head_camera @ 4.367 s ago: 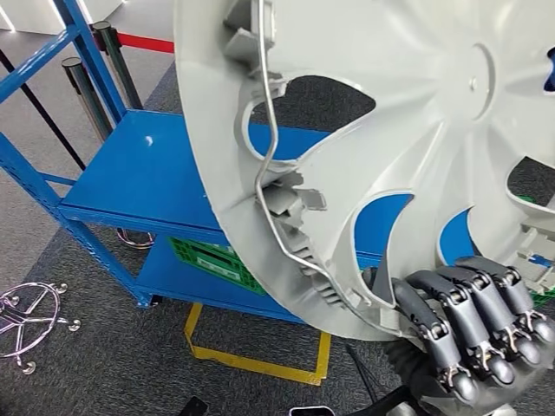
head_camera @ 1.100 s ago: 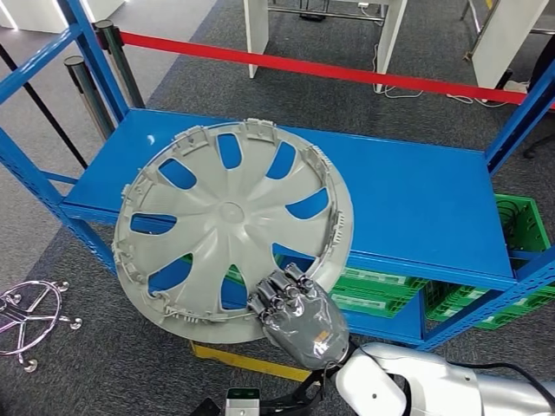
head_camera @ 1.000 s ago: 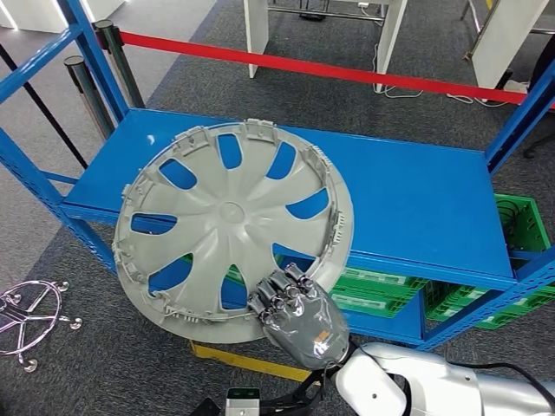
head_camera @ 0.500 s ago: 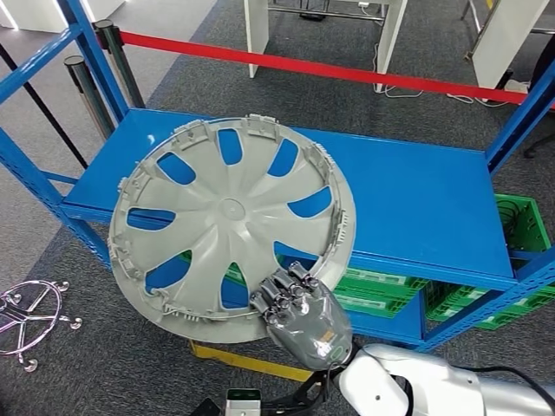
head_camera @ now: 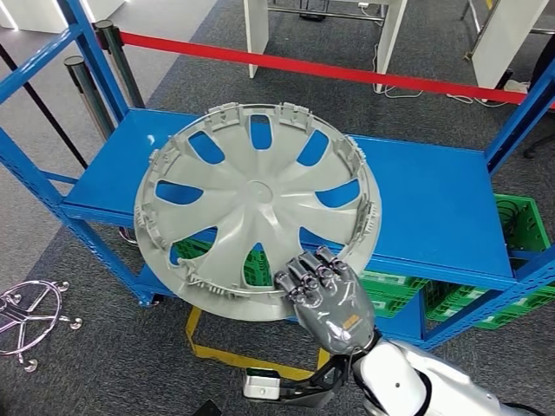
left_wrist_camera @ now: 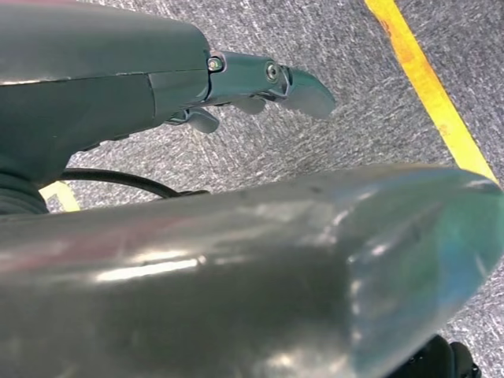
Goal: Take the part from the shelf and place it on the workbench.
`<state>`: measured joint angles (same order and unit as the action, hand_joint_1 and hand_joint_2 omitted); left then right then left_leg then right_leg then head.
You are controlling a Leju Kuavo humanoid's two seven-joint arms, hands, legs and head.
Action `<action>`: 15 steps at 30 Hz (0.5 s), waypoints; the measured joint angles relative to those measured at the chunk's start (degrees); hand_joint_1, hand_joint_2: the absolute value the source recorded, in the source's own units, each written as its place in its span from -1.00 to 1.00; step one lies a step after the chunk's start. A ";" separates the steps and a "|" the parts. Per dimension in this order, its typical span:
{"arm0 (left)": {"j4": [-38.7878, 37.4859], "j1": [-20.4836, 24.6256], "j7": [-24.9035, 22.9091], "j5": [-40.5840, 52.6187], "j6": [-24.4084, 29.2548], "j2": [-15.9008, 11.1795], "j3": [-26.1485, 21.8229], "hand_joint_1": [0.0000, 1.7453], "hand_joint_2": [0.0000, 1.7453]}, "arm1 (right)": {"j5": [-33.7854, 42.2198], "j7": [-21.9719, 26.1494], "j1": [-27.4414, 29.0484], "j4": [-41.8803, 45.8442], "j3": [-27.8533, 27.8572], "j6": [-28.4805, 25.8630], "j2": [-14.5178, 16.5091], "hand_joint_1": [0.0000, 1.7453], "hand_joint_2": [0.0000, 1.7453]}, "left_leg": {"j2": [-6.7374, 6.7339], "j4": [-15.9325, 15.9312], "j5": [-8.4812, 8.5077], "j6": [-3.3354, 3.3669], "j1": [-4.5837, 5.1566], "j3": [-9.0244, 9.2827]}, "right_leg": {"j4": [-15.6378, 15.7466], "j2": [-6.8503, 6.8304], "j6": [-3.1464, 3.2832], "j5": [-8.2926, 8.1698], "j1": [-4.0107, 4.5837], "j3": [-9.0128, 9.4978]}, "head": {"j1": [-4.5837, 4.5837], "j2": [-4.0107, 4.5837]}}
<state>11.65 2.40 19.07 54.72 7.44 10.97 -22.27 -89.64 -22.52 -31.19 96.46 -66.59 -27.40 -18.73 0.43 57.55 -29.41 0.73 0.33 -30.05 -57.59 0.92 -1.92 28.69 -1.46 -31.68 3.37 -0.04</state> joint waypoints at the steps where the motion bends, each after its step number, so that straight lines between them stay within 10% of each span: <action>1: 0.00 0.00 -0.06 0.02 -0.04 0.00 0.00 -1.00 -1.00 | 0.00 -0.02 0.35 -0.17 0.71 0.04 -0.01 1.00 1.00 | 0.00 0.00 0.00 0.00 0.00 0.00 | 0.00 0.00 0.00 0.00 0.00 0.00 | 0.01 0.00; 15: 0.00 -0.02 -0.36 0.54 0.76 0.00 0.02 -1.00 -1.00 | 0.00 -3.36 0.80 -0.98 2.12 1.69 -0.29 1.00 1.00 | 0.00 0.00 0.00 0.00 0.00 -0.01 | 0.00 0.01 0.00 0.00 0.00 -0.01 | 0.00 0.01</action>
<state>11.65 2.38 18.71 55.25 8.20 10.97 -22.25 -89.64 -25.88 -30.39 95.48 -64.47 -25.71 -19.02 0.43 57.55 -29.41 0.72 0.33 -30.06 -57.59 0.92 -1.92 28.69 -1.46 -31.69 3.37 -0.04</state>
